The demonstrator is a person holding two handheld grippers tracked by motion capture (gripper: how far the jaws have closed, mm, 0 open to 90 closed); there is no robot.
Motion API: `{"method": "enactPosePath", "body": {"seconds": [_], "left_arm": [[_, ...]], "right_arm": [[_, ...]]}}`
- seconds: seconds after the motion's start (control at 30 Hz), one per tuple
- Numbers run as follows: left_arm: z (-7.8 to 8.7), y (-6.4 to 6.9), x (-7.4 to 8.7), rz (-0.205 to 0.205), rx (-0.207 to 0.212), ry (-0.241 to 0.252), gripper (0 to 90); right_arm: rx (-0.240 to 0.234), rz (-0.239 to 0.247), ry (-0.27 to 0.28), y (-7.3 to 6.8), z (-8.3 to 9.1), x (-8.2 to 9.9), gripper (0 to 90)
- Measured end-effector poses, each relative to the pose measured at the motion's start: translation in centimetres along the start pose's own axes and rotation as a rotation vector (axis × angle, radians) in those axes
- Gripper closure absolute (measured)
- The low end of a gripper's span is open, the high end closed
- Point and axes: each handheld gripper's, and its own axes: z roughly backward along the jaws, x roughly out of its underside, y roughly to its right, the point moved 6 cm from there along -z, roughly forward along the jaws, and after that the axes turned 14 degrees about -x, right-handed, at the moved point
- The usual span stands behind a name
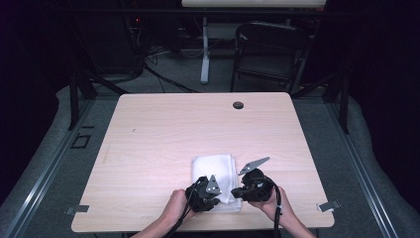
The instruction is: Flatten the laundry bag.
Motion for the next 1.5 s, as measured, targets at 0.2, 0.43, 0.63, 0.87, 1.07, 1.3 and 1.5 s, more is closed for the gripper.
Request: {"method": "enactPosePath", "body": {"seconds": [0.2, 0.43, 0.63, 0.87, 1.07, 1.3, 1.5], "left_arm": [[0.0, -0.1, 0.0, 0.029, 0.01, 0.008, 82.8], [0.2, -0.3, 0.0, 0.038, 0.012, 0.016, 82.8], [0.4, -0.4, 0.0, 0.042, 0.001, 0.023, 83.0], [0.5, -0.6, -0.1, 0.041, -0.013, 0.03, 83.3], [0.8, -0.8, -0.2, 0.046, -0.027, 0.037, 83.3], [1.3, -1.1, -0.2, 0.051, -0.039, 0.044, 83.3], [1.7, -1.7, -0.3, 0.068, -0.053, 0.06, 83.3]], "right_arm": [[0.041, 0.019, -0.026, 0.4, 0.8, 1.0, 87.9], [0.029, 0.039, -0.078, 0.6, -0.3, 1.7, 89.3], [0.015, 0.019, -0.113, 1.1, -1.9, 2.0, 88.8], [0.013, -0.009, -0.136, 1.3, -3.0, 2.5, 90.0], [0.027, 0.007, -0.137, 1.3, -3.3, 2.5, 90.0], [0.041, 0.034, -0.162, 1.3, -3.3, 2.5, 90.0], [0.056, 0.047, -0.169, 1.2, -3.3, 2.6, 90.0]]}}
